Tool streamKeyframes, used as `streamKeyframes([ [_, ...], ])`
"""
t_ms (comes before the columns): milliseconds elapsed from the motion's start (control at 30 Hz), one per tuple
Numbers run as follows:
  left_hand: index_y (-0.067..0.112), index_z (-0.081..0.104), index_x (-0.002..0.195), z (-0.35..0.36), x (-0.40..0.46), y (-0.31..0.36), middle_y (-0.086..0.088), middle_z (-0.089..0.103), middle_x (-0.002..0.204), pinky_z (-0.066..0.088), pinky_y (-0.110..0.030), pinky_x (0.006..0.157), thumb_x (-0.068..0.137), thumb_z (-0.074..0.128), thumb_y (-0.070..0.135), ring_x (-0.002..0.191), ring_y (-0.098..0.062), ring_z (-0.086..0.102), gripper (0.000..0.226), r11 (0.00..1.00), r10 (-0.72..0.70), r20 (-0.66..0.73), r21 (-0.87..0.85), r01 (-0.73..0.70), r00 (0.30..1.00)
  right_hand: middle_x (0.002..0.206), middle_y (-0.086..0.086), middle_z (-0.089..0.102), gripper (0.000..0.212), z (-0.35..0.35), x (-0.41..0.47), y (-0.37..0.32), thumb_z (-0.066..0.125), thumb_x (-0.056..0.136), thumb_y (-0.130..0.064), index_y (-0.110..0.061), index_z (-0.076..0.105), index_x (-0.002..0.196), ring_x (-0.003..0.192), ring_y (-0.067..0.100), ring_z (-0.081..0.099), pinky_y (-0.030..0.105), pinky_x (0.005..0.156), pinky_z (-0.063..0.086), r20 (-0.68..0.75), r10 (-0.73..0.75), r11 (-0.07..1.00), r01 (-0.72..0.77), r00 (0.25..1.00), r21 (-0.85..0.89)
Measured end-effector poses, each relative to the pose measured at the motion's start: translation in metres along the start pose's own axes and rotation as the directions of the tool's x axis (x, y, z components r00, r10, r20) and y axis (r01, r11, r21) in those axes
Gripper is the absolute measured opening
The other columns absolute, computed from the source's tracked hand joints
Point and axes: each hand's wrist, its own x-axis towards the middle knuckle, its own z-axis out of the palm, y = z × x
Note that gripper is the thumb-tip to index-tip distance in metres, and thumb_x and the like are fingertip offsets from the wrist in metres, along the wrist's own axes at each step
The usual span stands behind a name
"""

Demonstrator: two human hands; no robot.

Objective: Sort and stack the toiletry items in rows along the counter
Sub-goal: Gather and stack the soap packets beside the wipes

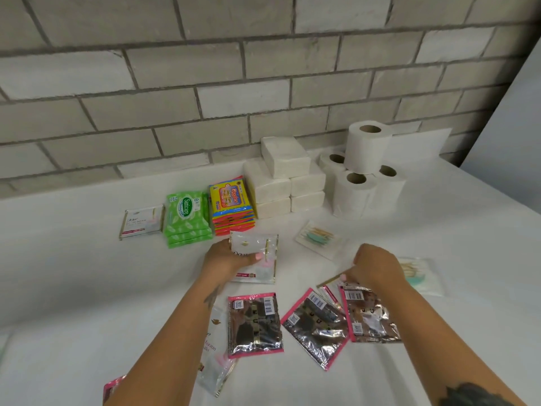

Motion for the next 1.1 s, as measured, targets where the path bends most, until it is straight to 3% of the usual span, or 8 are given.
streamKeyframes([
  [100, 0.020, 0.072, 0.094, 0.006, -0.003, 0.002, 0.002, 0.074, 0.095, 0.051, -0.027, 0.083, 0.065, 0.085, 0.024, 0.089, -0.013, 0.069, 0.033, 0.997, 0.010, -0.007, -0.070, -0.011, 1.000, 0.073, 0.001, 0.059, 0.009, 0.007, 0.008, 0.006, 0.063, 0.077, -0.017, -0.014, 0.055, 0.074, 0.075, 0.023, 0.060, 0.028, 0.063, 0.044, 0.014, 0.045, 0.999, -0.045, 0.999, 0.006],
  [267, 0.020, 0.070, 0.096, 0.014, -0.009, 0.006, 0.001, 0.073, 0.097, 0.051, -0.023, 0.077, 0.069, 0.083, 0.019, 0.088, -0.010, 0.067, 0.031, 0.991, 0.023, 0.009, -0.132, -0.022, 1.000, 0.071, 0.001, 0.057, 0.019, 0.007, 0.014, 0.005, 0.060, 0.082, -0.013, -0.015, 0.050, 0.066, 0.072, 0.021, 0.058, 0.029, 0.066, 0.045, 0.038, 0.092, 0.996, -0.092, 0.995, 0.001],
  [400, 0.017, 0.068, 0.100, 0.017, -0.014, 0.006, 0.001, 0.071, 0.099, 0.048, -0.018, 0.070, 0.074, 0.079, 0.019, 0.085, -0.009, 0.065, 0.029, 0.990, 0.020, 0.007, -0.141, -0.019, 1.000, 0.073, 0.000, 0.058, 0.007, 0.000, 0.016, 0.007, 0.067, 0.078, -0.018, -0.012, 0.066, 0.080, 0.073, 0.019, 0.057, 0.026, 0.062, 0.041, 0.148, 0.053, 0.998, -0.059, 0.988, 0.034],
  [500, 0.017, 0.065, 0.107, 0.018, -0.017, 0.008, 0.001, 0.068, 0.104, 0.048, -0.024, 0.078, 0.082, 0.071, 0.023, 0.090, -0.013, 0.063, 0.026, 0.995, 0.036, 0.007, -0.094, -0.035, 0.999, 0.094, 0.000, 0.066, 0.035, -0.005, 0.019, 0.007, 0.073, 0.077, -0.039, -0.012, 0.070, 0.099, 0.088, 0.017, 0.060, 0.025, 0.070, 0.044, 0.204, 0.014, 1.000, -0.019, 0.979, 0.023],
  [633, 0.015, 0.060, 0.117, 0.017, -0.022, 0.011, 0.002, 0.063, 0.105, 0.043, -0.027, 0.082, 0.090, 0.060, 0.026, 0.095, -0.014, 0.058, 0.029, 0.997, 0.067, 0.003, -0.043, -0.067, 0.998, 0.082, -0.001, 0.062, 0.024, -0.014, 0.018, 0.002, 0.067, 0.085, -0.033, -0.010, 0.064, 0.079, 0.082, 0.015, 0.059, 0.029, 0.078, 0.047, 0.156, -0.079, 0.989, 0.058, 0.985, 0.139],
  [733, 0.014, 0.058, 0.121, 0.016, -0.024, 0.012, 0.004, 0.060, 0.104, 0.040, -0.026, 0.081, 0.093, 0.057, 0.026, 0.095, -0.012, 0.055, 0.031, 0.997, 0.066, -0.002, -0.042, -0.066, 0.998, 0.067, -0.004, 0.057, 0.024, -0.016, 0.018, -0.002, 0.070, 0.083, -0.022, -0.015, 0.052, 0.069, 0.068, 0.014, 0.053, 0.026, 0.065, 0.040, 0.036, -0.124, 0.915, 0.101, 0.992, 0.390],
  [867, 0.015, 0.057, 0.123, 0.014, -0.023, 0.012, 0.005, 0.059, 0.105, 0.040, -0.027, 0.083, 0.093, 0.055, 0.028, 0.097, -0.012, 0.054, 0.032, 0.998, 0.055, -0.001, -0.038, -0.055, 0.998, 0.062, 0.002, 0.060, 0.015, -0.019, 0.017, -0.006, 0.069, 0.083, -0.011, -0.012, 0.055, 0.079, 0.060, 0.016, 0.054, 0.024, 0.056, 0.037, -0.077, -0.169, 0.753, 0.179, 0.983, 0.633],
  [1100, 0.017, 0.058, 0.120, 0.011, -0.017, 0.009, -0.003, 0.064, 0.117, 0.046, -0.034, 0.088, 0.095, 0.051, 0.030, 0.107, -0.022, 0.058, 0.028, 0.992, -0.050, -0.002, -0.117, 0.049, 0.999, 0.066, 0.003, 0.058, 0.015, -0.027, 0.015, -0.020, 0.060, 0.088, -0.005, -0.017, 0.059, 0.079, 0.061, 0.014, 0.052, 0.030, 0.068, 0.044, -0.234, -0.234, 0.552, 0.327, 0.944, 0.767],
])
